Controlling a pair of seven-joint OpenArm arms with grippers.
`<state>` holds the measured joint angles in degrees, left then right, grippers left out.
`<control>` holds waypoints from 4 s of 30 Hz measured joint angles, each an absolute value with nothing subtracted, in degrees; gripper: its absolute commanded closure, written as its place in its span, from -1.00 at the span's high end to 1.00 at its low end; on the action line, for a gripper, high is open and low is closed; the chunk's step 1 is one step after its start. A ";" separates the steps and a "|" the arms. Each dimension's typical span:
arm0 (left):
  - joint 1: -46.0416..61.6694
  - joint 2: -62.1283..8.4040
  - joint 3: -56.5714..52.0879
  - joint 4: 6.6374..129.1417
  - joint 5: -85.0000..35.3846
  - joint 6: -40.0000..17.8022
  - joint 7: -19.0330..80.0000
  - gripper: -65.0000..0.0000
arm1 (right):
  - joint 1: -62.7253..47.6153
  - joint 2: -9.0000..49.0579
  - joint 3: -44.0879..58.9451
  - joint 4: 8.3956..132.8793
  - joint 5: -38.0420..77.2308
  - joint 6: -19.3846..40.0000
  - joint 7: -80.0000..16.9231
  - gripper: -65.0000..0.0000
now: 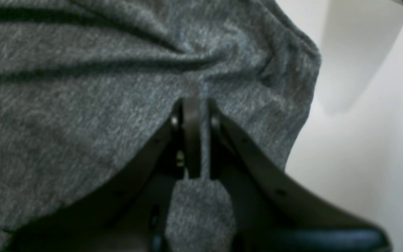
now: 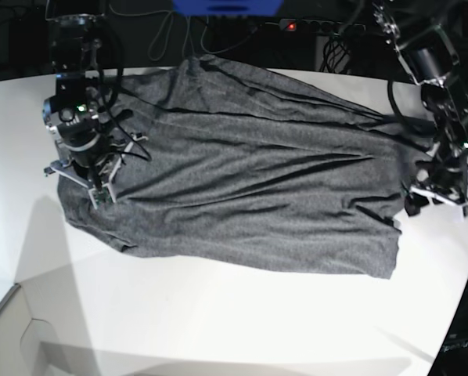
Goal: Layout the t-shirt on the table in an organized manner, then fold the t-shirt properly
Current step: 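Regrasp the shirt edge with both grippers near the corners, then pull the grasped shirt corners apart with both grippers to stretch it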
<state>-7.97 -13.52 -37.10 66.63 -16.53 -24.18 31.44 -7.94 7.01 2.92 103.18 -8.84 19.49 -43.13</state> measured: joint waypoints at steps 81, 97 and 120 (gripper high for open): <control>15.79 -8.75 -47.09 94.59 -16.88 -27.03 41.47 0.67 | -35.33 -0.19 -0.43 114.87 -9.19 25.71 -32.69 0.38; 15.33 -9.54 -49.89 89.34 -16.73 -31.55 41.82 0.67 | -39.24 -0.47 -7.29 114.89 -9.23 25.69 -32.27 0.38; 12.67 -11.49 -47.51 79.05 -17.50 -31.77 39.16 0.66 | -38.15 -0.47 -10.41 111.46 -9.21 25.67 -32.34 0.38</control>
